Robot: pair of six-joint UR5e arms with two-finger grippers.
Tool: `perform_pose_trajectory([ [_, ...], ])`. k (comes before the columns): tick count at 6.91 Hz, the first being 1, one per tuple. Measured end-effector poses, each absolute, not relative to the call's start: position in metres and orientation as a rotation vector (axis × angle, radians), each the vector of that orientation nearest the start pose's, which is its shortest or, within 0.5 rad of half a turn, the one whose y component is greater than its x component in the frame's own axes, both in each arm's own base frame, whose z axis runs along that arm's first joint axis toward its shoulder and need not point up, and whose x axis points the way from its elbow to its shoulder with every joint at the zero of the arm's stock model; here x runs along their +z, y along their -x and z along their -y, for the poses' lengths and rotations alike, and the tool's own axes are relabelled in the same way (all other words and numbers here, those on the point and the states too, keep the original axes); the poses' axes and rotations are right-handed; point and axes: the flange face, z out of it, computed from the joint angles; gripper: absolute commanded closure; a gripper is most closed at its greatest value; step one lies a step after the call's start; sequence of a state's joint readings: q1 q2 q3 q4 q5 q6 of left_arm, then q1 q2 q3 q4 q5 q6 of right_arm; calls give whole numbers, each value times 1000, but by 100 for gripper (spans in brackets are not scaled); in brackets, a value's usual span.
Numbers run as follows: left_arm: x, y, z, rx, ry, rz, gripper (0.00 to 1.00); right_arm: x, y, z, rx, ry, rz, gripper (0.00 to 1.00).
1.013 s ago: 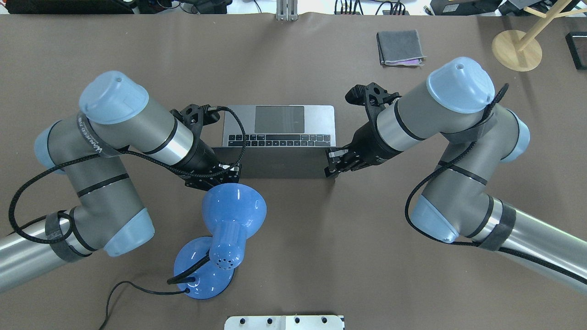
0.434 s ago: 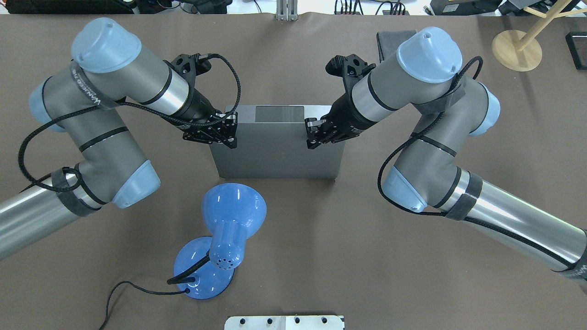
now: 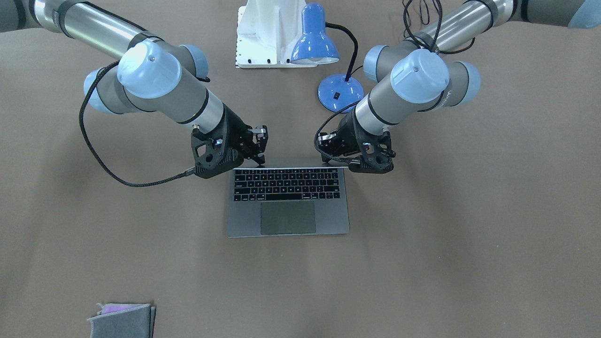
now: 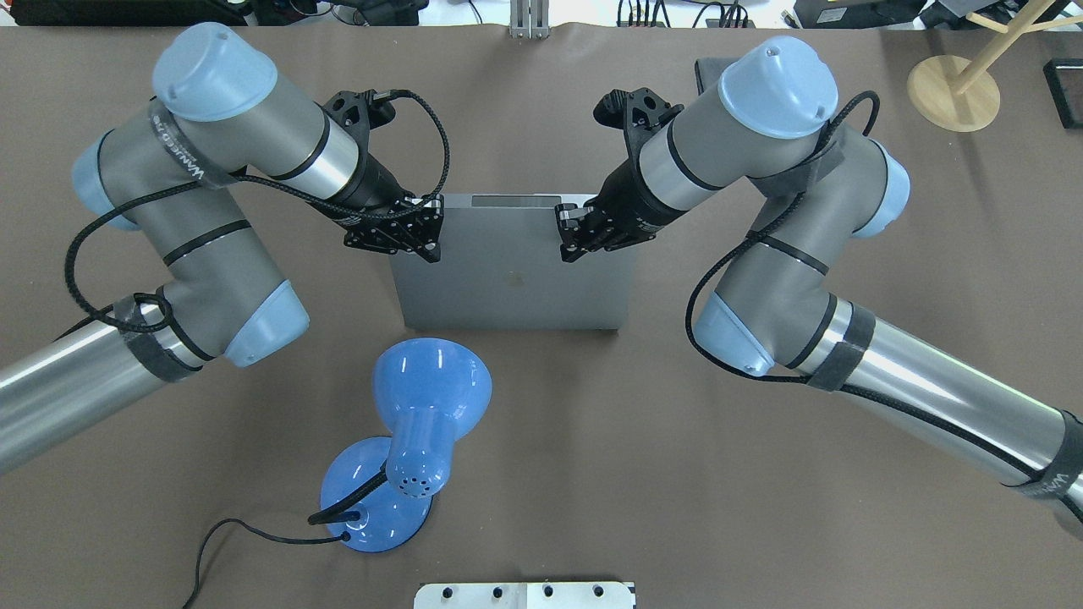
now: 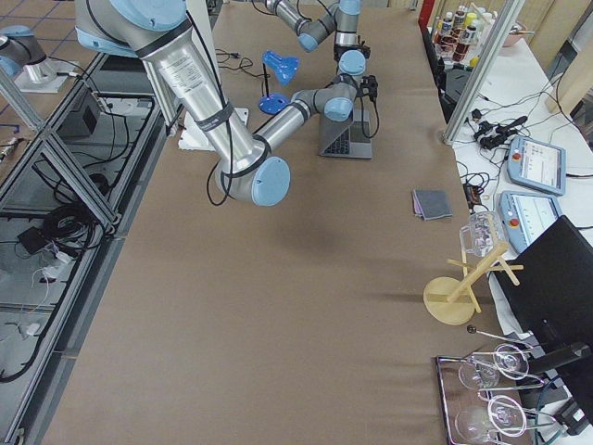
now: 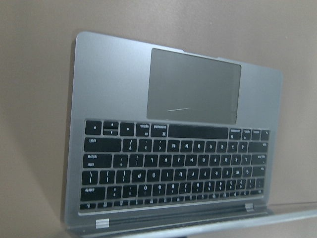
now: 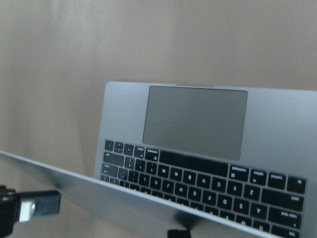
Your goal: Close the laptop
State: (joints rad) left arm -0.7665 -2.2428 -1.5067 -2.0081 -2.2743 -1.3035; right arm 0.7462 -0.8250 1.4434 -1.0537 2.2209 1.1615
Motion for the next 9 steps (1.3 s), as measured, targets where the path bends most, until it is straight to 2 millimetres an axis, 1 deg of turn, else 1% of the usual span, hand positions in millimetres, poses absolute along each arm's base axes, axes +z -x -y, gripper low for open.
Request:
perform_pose_trajectory([
  [1, 228, -467, 546, -78, 55, -1172, 100, 188, 496, 567, -47, -116, 1193, 100],
  [2, 237, -475, 555, -85, 45, -1167, 100, 190, 507, 584, -26, -117, 1165, 100],
  [3, 246, -484, 566, -101, 26, -1155, 100, 197, 515, 596, -11, -122, 1144, 100],
  [4, 252, -493, 576, -114, 14, -1143, 100, 210, 523, 606, -4, -130, 1135, 100],
  [5, 257, -499, 583, -122, 8, -1136, 100, 226, 529, 612, 0, -135, 1132, 100],
  [6, 261, -502, 587, -131, 1, -1127, 100, 236, 534, 616, 4, -132, 1124, 100],
  [8, 271, -509, 596, -152, -14, -1104, 100, 252, 547, 620, 13, -118, 1096, 100],
  [9, 278, -514, 601, -155, -16, -1098, 100, 255, 553, 619, 14, -112, 1087, 100],
])
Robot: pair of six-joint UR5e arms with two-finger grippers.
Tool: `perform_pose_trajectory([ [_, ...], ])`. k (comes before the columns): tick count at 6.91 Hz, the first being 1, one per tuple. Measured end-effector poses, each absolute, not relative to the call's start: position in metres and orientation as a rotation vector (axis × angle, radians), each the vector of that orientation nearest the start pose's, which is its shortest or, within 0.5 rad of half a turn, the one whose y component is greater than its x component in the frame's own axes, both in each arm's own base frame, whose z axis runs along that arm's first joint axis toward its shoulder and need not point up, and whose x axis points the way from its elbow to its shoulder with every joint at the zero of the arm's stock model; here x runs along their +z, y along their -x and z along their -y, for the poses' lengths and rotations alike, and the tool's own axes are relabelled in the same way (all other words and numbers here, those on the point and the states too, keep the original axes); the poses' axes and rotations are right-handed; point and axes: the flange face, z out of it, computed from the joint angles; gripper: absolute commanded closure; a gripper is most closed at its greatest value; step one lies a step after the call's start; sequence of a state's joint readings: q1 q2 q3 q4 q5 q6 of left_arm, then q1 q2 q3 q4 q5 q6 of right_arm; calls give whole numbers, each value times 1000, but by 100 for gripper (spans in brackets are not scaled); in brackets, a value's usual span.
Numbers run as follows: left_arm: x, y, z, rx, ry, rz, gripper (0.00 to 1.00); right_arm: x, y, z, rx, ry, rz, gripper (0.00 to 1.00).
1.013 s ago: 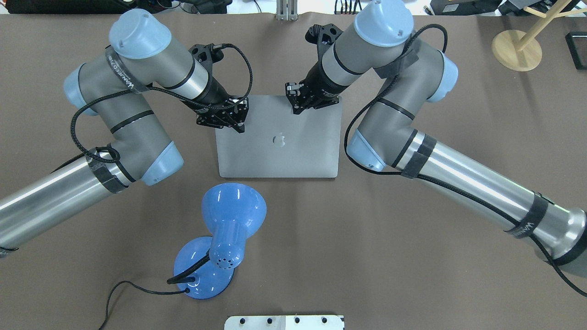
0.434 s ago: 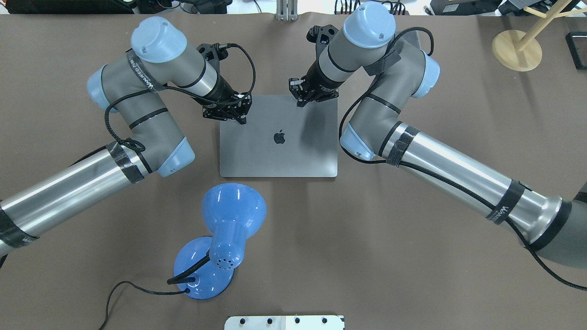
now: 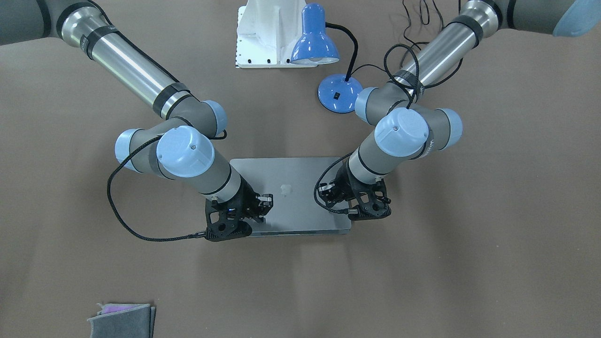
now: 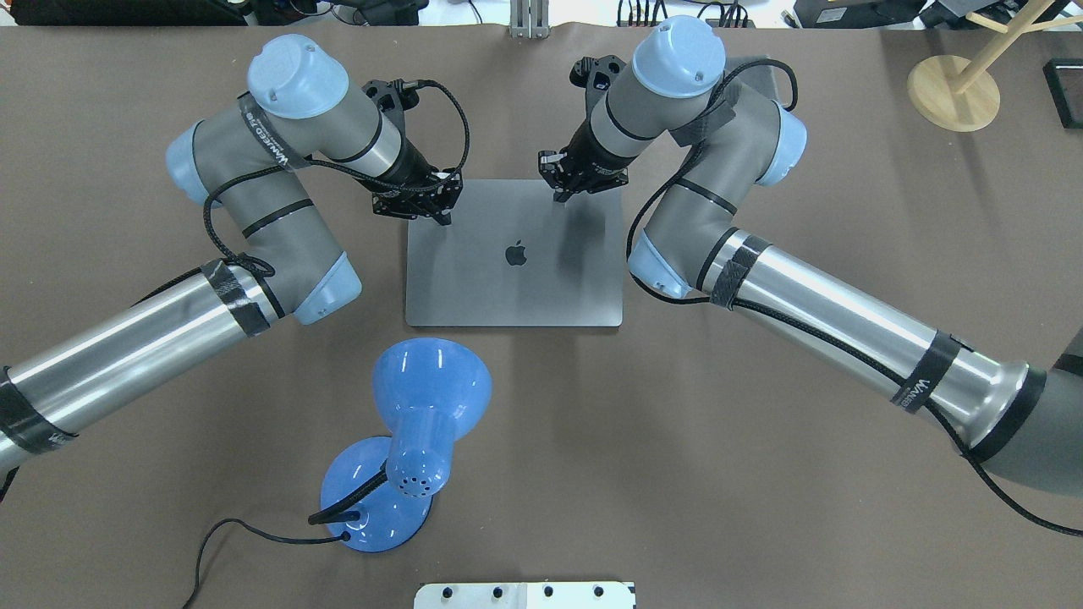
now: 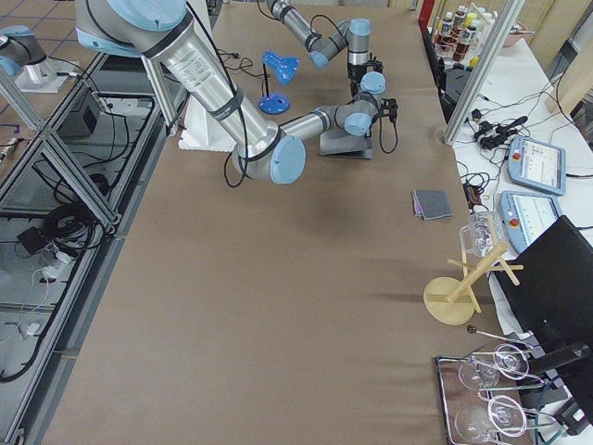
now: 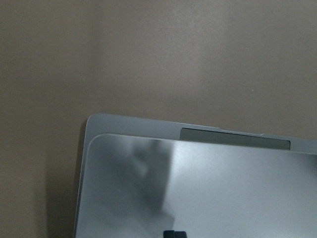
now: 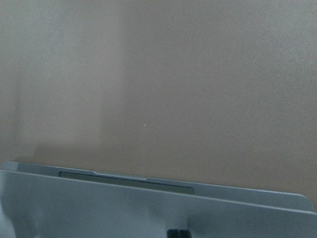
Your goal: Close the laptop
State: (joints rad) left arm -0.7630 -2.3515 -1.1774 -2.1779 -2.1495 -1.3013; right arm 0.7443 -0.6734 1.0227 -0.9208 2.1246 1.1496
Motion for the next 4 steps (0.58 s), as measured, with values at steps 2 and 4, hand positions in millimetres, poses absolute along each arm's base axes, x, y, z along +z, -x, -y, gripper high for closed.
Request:
perform_pose_trajectory([
  [2, 293, -520, 606, -166, -19, -1082, 100, 247, 553, 621, 15, -111, 1095, 100],
  [4, 302, -530, 603, -175, -30, -1059, 100, 234, 541, 630, 19, -108, 1118, 100],
])
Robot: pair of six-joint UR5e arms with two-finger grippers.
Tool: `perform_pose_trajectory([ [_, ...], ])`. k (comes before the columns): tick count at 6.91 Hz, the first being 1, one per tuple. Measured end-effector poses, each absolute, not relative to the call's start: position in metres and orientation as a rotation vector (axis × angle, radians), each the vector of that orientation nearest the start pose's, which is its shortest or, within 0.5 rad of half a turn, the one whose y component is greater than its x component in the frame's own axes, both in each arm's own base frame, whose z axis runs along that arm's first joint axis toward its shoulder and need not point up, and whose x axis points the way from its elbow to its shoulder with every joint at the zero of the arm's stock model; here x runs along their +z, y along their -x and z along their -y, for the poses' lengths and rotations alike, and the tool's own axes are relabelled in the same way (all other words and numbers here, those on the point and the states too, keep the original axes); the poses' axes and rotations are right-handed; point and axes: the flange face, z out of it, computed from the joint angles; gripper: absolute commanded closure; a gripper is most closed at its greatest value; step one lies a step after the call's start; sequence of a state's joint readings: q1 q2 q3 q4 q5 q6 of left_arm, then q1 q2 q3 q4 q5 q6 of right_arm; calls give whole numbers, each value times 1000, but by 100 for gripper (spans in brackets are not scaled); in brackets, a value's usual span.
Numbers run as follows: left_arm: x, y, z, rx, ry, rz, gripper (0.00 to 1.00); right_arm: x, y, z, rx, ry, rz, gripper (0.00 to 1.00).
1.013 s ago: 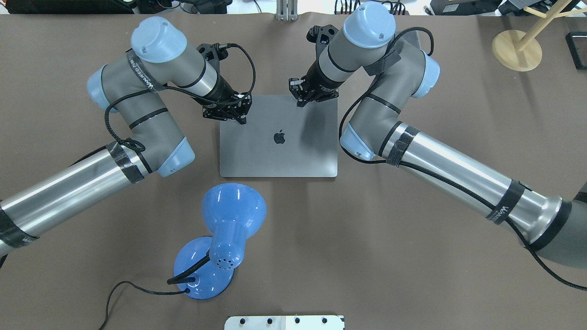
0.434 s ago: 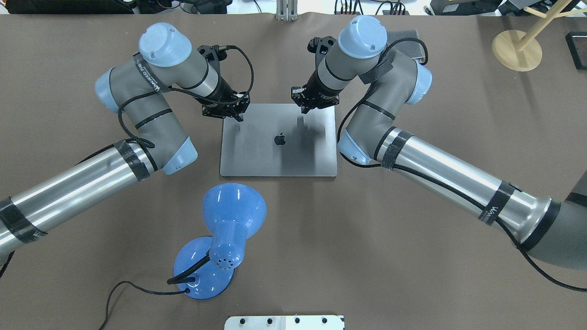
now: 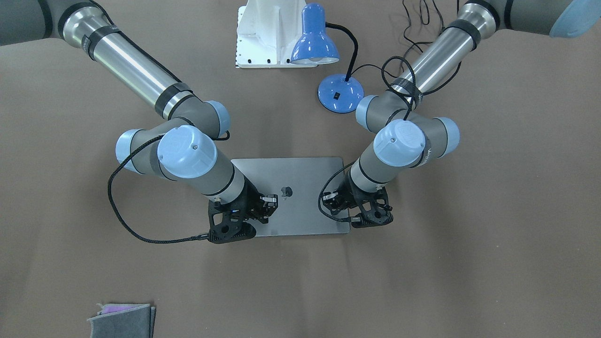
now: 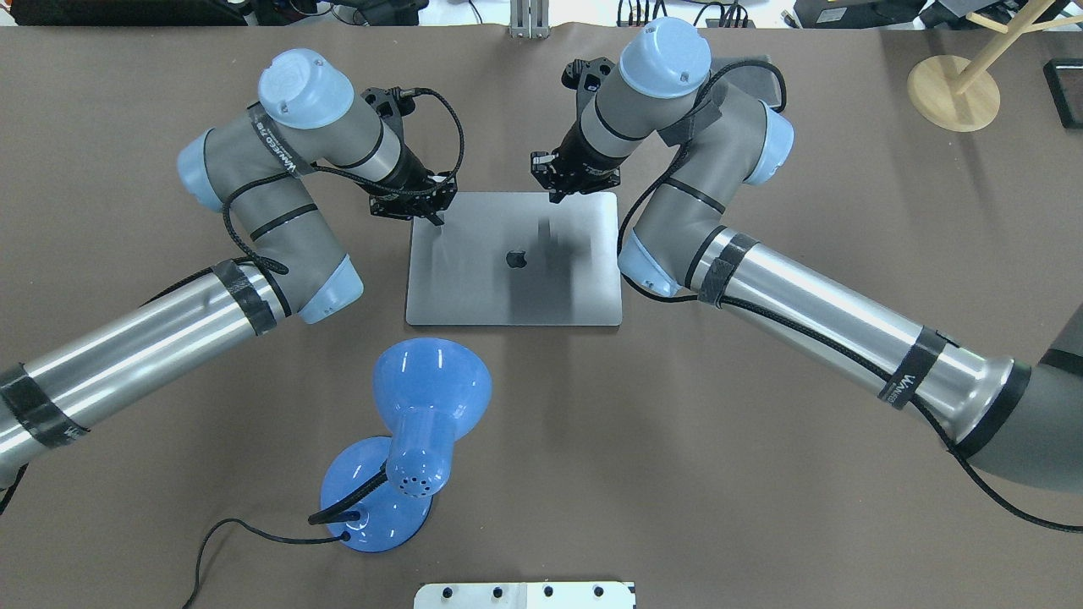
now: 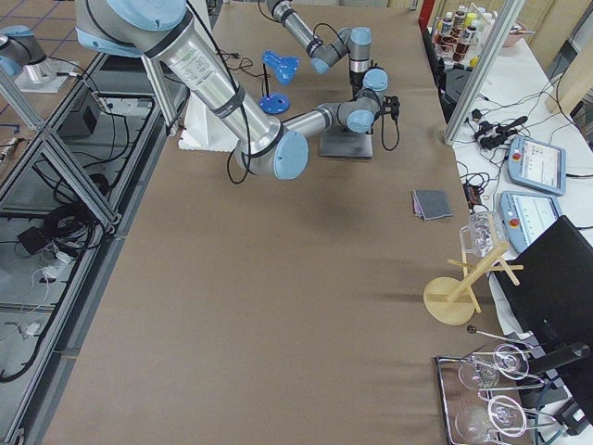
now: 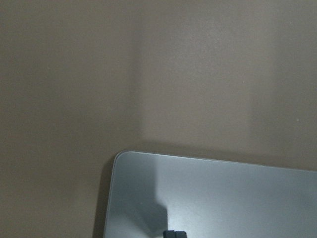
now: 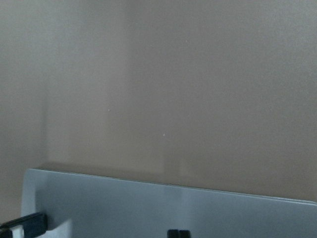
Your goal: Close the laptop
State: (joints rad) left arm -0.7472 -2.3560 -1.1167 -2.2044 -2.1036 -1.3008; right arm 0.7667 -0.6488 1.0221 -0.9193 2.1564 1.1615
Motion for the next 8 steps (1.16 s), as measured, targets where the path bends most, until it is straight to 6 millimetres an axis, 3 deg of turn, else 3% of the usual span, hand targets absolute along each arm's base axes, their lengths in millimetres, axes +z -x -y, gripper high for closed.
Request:
perform_pose_trajectory([
  [1, 304, -533, 603, -177, -35, -1054, 100, 230, 533, 634, 20, -104, 1129, 100],
  [2, 303, -533, 603, -181, -40, -1052, 100, 226, 524, 639, 21, -103, 1140, 91],
  [3, 298, -532, 604, -181, -35, -1059, 84, 222, 510, 647, 26, -99, 1152, 1],
  [4, 275, -522, 610, -177, -41, -1093, 2, 215, 486, 657, 29, -93, 1174, 0],
  [6, 241, -500, 606, -165, -59, -1138, 1, 217, 423, 660, 34, -89, 1204, 0],
  [7, 231, -480, 605, -181, -62, -1129, 1, 226, 384, 659, 49, -85, 1193, 0],
  [8, 232, -447, 614, -223, -62, -1098, 1, 239, 343, 658, 65, -92, 1163, 0],
])
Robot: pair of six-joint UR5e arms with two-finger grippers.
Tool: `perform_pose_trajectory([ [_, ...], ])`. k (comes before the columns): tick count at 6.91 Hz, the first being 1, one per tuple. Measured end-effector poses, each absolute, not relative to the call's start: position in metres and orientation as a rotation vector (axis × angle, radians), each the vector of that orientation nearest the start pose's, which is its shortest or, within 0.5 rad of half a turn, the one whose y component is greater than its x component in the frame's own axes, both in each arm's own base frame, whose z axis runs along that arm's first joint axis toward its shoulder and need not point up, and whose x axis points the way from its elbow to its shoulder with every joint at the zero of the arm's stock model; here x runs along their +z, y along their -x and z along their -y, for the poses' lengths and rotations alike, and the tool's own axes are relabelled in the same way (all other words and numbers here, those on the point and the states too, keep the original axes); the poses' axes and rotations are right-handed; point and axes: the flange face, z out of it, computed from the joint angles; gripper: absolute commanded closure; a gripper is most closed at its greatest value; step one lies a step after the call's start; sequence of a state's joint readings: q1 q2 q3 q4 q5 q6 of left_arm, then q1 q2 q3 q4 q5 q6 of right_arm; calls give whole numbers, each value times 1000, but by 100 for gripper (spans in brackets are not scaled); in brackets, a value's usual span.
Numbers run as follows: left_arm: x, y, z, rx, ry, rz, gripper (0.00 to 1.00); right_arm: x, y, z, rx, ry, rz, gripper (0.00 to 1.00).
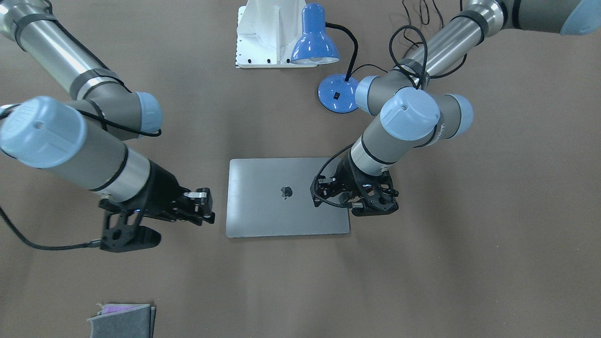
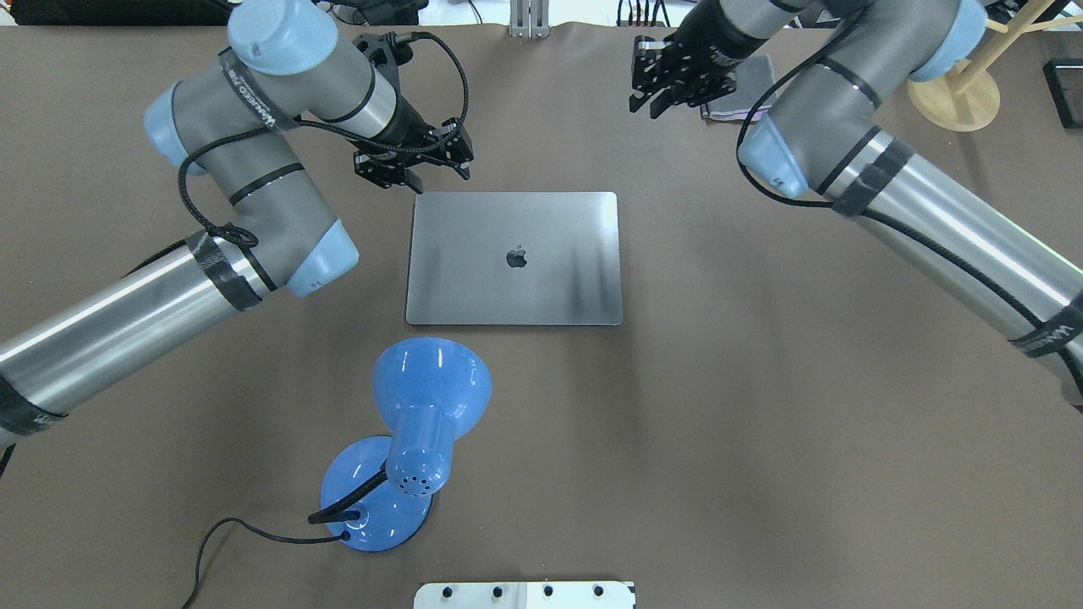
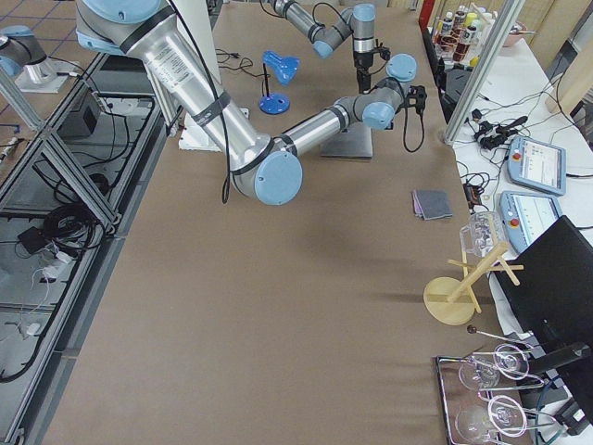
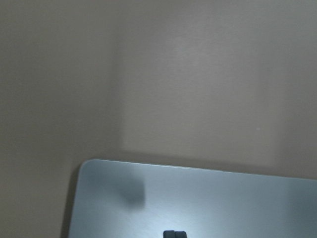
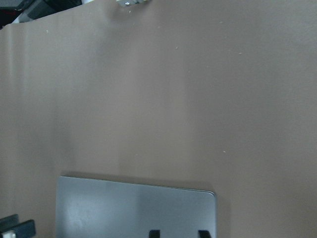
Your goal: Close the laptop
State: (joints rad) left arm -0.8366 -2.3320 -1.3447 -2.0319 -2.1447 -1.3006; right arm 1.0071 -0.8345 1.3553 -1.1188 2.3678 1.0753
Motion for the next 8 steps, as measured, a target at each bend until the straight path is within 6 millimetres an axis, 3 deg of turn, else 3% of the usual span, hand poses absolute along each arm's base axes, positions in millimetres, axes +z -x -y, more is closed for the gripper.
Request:
perform_pose_trajectory([
  [1, 255, -407, 623, -252, -79, -1059, 1, 254, 308, 657, 77, -105, 1113, 0],
  [3, 338, -299, 632, -263, -156, -960, 1, 301, 238, 647, 74, -129, 975, 0],
  [4, 387, -240, 629, -223, -201, -900, 1, 333, 198, 642, 32, -132, 903, 0],
  [6, 470, -145, 608, -132, -217, -818, 1, 387, 127, 623, -82, -88, 800, 0],
  [7, 504, -107, 595, -95, -208, -798, 1, 430, 89, 602, -139, -69, 769, 0],
  [8, 532, -82, 583, -67, -200, -779, 1, 479, 56, 582, -202, -52, 748, 0],
])
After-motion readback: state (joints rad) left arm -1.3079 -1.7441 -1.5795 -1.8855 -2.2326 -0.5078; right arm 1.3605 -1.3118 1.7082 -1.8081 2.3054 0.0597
